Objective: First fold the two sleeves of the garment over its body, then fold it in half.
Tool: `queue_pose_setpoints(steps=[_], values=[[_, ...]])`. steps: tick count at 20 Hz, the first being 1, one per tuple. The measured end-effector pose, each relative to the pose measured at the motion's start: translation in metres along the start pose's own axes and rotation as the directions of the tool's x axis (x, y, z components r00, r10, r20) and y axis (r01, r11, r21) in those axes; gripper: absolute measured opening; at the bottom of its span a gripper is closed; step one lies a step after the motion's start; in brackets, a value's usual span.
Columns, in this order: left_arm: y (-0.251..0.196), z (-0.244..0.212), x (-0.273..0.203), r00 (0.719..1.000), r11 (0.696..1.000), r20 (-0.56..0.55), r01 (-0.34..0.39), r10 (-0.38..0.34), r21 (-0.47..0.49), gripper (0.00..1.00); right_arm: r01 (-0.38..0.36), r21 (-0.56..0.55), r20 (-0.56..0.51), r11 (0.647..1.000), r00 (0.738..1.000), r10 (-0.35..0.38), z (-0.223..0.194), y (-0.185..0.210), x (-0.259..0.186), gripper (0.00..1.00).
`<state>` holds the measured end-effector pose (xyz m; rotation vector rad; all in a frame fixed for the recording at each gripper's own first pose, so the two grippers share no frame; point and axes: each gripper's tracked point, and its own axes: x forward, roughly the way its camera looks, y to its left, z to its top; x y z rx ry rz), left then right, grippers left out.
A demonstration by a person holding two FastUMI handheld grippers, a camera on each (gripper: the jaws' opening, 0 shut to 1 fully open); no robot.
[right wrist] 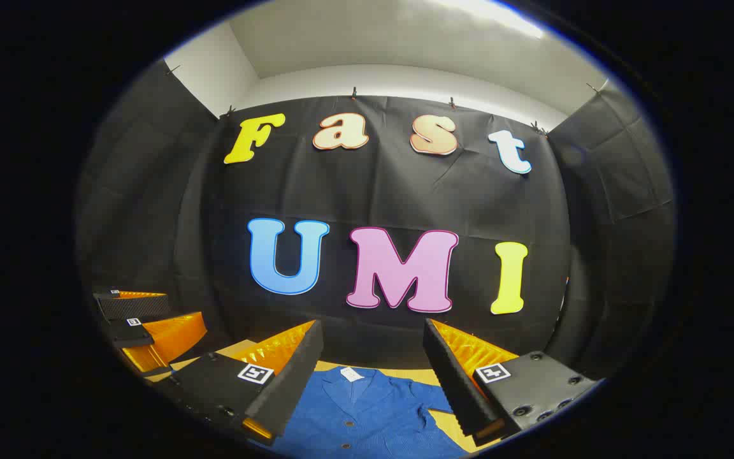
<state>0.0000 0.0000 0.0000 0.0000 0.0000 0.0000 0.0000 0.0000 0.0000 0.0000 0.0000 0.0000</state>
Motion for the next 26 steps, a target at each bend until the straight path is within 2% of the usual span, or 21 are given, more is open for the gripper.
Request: queue_pose_setpoints(steps=[3, 4, 6, 11, 19, 23, 26], values=[[0.006, -0.004, 0.004, 1.0, 1.0, -0.017, -0.017, 0.017, -0.012, 0.84, -0.01, 0.016, -0.017, 1.0, 1.0, 0.01, -0.005, 0.004, 0.006, 0.92], [0.011, -0.008, 0.005, 0.999, 0.999, -0.028, -0.032, 0.031, -0.028, 0.83, -0.013, 0.017, -0.016, 1.0, 1.0, 0.013, -0.003, 0.007, 0.006, 0.99], [0.014, -0.01, 0.006, 0.998, 0.998, -0.038, -0.042, 0.04, -0.057, 0.83, -0.018, 0.011, 0.0, 1.0, 1.0, 0.018, 0.001, 0.01, 0.008, 0.99], [0.03, -0.005, 0.004, 0.996, 0.995, -0.018, -0.087, 0.086, -0.054, 0.83, -0.04, -0.007, -0.006, 0.999, 0.999, 0.04, -0.004, 0.02, 0.012, 0.99], [0.035, -0.002, -0.003, 0.995, 0.994, 0.007, -0.102, 0.103, -0.038, 0.83, -0.03, -0.001, -0.032, 1.0, 0.999, 0.03, -0.011, 0.019, 0.013, 0.99], [0.033, 0.0, -0.004, 0.995, 0.995, 0.009, -0.097, 0.097, -0.012, 0.83, -0.029, 0.024, -0.036, 0.999, 0.999, 0.03, -0.009, 0.021, 0.011, 0.99], [0.028, -0.001, -0.006, 0.996, 0.996, 0.012, -0.084, 0.084, -0.026, 0.83, -0.028, 0.002, -0.046, 1.0, 0.999, 0.028, -0.012, 0.02, 0.005, 0.99]])
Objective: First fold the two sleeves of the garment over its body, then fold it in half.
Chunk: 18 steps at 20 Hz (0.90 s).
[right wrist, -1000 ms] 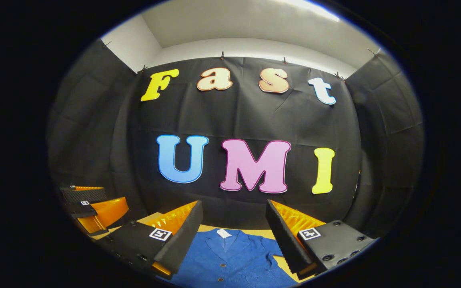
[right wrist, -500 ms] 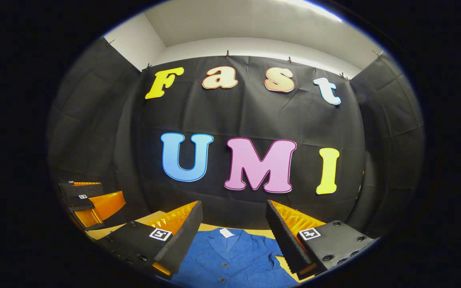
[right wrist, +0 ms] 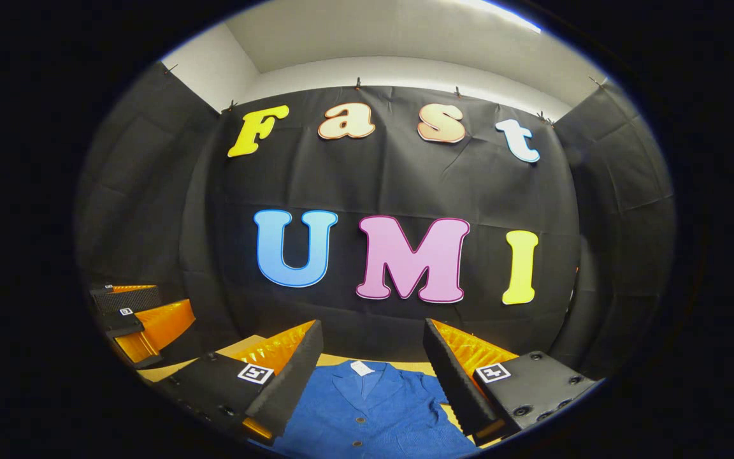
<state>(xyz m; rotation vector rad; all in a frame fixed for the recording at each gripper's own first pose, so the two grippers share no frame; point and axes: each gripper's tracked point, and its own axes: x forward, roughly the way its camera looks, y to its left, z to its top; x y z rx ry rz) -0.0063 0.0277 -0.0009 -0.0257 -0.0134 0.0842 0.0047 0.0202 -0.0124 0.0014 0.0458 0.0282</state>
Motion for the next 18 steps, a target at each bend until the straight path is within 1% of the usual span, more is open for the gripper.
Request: queue_pose_setpoints(steps=[2, 4, 8, 11, 14, 16, 18], values=[[-0.006, -0.006, 0.001, 1.0, 1.0, -0.015, 0.015, -0.015, -0.004, 0.84, 0.011, -0.031, -0.018, 0.999, 1.0, -0.011, -0.007, -0.002, -0.003, 0.99], [-0.016, -0.009, 0.0, 0.998, 0.999, -0.027, 0.052, -0.052, 0.002, 0.83, 0.018, -0.053, -0.038, 0.998, 0.999, -0.02, -0.015, -0.005, -0.006, 0.99], [-0.027, -0.008, 0.001, 0.997, 0.997, -0.023, 0.075, -0.074, 0.036, 0.83, 0.047, -0.018, -0.064, 0.999, 0.997, -0.048, -0.026, -0.021, -0.008, 0.99], [-0.033, -0.011, 0.004, 0.996, 0.996, -0.033, 0.086, -0.085, 0.038, 0.83, 0.081, -0.007, -0.097, 0.997, 0.992, -0.081, -0.042, -0.038, -0.008, 0.99], [-0.043, -0.014, 0.006, 0.993, 0.993, -0.049, 0.111, -0.109, 0.043, 0.83, 0.095, 0.024, -0.129, 0.995, 0.987, -0.091, -0.06, -0.049, -0.005, 0.99], [-0.05, -0.013, 0.008, 0.992, 0.991, -0.046, 0.12, -0.117, 0.058, 0.83, 0.105, 0.018, -0.153, 0.994, 0.983, -0.101, -0.074, -0.059, 0.001, 0.99], [-0.057, -0.012, 0.011, 0.991, 0.989, -0.045, 0.125, -0.122, 0.078, 0.83, 0.13, 0.011, -0.172, 0.991, 0.977, -0.126, -0.085, -0.077, 0.009, 0.99]])
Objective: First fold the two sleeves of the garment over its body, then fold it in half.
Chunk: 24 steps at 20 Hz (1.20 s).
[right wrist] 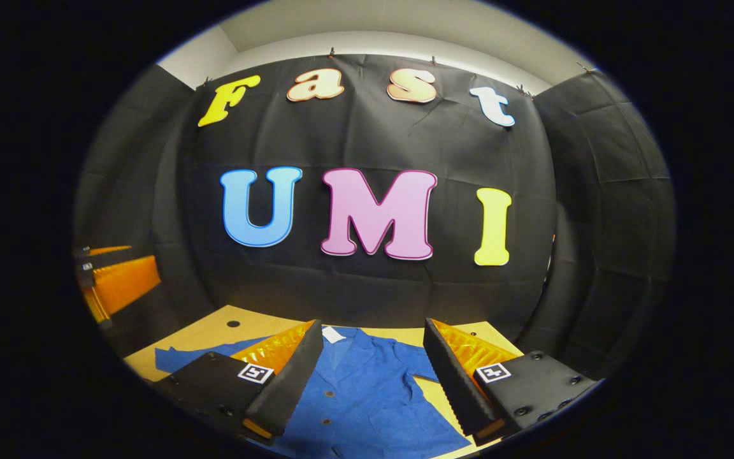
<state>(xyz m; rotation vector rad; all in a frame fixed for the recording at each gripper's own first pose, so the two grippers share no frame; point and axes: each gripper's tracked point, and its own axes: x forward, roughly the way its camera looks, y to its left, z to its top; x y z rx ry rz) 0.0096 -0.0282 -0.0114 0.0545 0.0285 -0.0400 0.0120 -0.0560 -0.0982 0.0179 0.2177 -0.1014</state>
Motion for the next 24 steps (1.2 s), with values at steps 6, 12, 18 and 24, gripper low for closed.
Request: queue_pose_setpoints(steps=[6, 12, 18, 24], values=[[-0.02, -0.009, 0.014, 0.999, 0.999, -0.038, -0.011, 0.013, 0.047, 0.82, 0.152, -0.039, -0.064, 0.988, 0.986, -0.154, -0.044, -0.094, 0.045, 0.99], [-0.042, -0.038, 0.041, 0.986, 0.999, -0.158, -0.046, 0.049, 0.022, 0.83, 0.426, -0.082, -0.229, 0.901, 0.872, -0.433, -0.136, -0.267, 0.082, 0.99], [-0.057, -0.061, 0.069, 0.963, 0.993, -0.244, -0.115, 0.112, 0.002, 0.83, 0.574, -0.106, -0.426, 0.812, 0.711, -0.559, -0.236, -0.404, 0.106, 0.91], [-0.104, -0.069, 0.085, 0.949, 0.994, -0.3, -0.107, 0.094, -0.028, 0.83, 0.637, -0.045, -0.638, 0.769, 0.574, -0.513, -0.322, -0.448, 0.118, 1.0]])
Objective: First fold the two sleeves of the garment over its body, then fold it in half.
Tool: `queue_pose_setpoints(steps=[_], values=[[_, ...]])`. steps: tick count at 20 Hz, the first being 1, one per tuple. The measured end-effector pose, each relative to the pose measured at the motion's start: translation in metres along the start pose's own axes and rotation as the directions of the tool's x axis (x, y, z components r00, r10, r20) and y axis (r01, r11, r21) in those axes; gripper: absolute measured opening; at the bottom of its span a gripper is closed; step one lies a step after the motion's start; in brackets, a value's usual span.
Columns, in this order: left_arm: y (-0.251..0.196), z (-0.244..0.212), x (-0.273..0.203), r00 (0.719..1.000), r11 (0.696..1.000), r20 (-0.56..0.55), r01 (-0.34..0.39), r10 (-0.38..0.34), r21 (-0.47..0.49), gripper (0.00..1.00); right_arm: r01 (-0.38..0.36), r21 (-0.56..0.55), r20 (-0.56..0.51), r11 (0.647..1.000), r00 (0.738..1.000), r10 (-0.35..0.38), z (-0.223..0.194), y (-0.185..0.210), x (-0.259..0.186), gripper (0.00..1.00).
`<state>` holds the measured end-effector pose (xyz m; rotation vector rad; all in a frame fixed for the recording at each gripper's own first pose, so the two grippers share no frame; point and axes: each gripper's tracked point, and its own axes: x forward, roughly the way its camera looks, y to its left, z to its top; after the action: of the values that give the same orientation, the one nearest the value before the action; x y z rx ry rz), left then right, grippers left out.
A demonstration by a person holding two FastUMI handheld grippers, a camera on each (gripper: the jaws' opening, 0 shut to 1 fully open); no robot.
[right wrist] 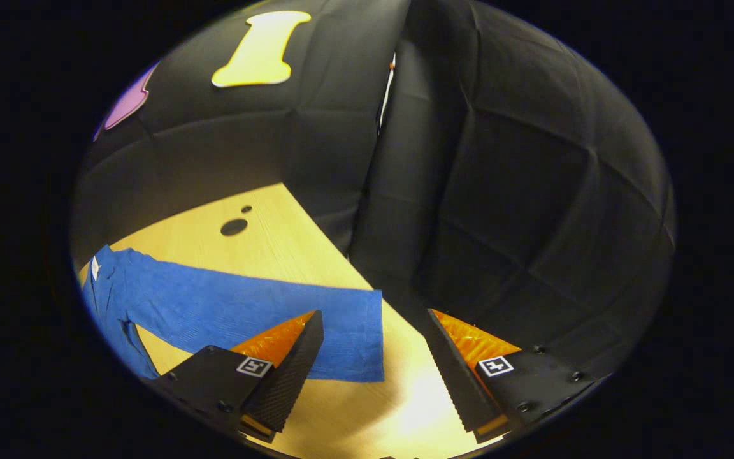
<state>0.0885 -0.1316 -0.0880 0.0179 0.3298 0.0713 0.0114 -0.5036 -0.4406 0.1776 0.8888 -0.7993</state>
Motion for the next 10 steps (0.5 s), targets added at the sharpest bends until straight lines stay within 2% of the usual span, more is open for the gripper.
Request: queue_pose_setpoints(steps=[1, 2, 5, 6, 7, 9, 10], values=[[-0.006, 0.001, 0.001, 1.0, 1.0, -0.002, 0.005, -0.005, 0.001, 0.83, -0.01, 0.012, -0.044, 1.0, 0.999, 0.01, -0.009, 0.002, 0.008, 0.93], [-0.012, 0.003, 0.002, 1.0, 1.0, -0.004, 0.01, -0.01, -0.003, 0.83, 0.005, 0.017, -0.082, 1.0, 0.997, -0.004, -0.02, 0.0, 0.016, 1.0], [-0.023, 0.007, 0.004, 1.0, 0.999, -0.005, 0.022, -0.022, -0.029, 0.83, -0.003, 0.038, -0.174, 0.999, 0.985, 0.01, -0.041, 0.005, 0.032, 1.0], [-0.025, 0.007, 0.004, 1.0, 0.999, -0.005, 0.017, -0.017, -0.031, 0.83, 0.0, 0.059, -0.151, 0.998, 0.988, 0.008, -0.035, 0.005, 0.034, 0.94], [-0.026, 0.007, 0.004, 1.0, 0.999, -0.007, 0.014, -0.014, -0.034, 0.83, -0.001, 0.07, -0.153, 0.998, 0.988, 0.011, -0.035, 0.004, 0.036, 1.0], [-0.028, 0.008, 0.002, 1.0, 0.999, -0.004, 0.012, -0.013, -0.047, 0.83, -0.021, 0.125, -0.187, 0.992, 0.981, 0.044, -0.038, 0.006, 0.03, 1.0], [-0.029, 0.009, 0.002, 1.0, 0.999, -0.004, 0.013, -0.013, -0.053, 0.83, -0.02, 0.132, -0.178, 0.991, 0.983, 0.043, -0.034, 0.007, 0.031, 0.82]])
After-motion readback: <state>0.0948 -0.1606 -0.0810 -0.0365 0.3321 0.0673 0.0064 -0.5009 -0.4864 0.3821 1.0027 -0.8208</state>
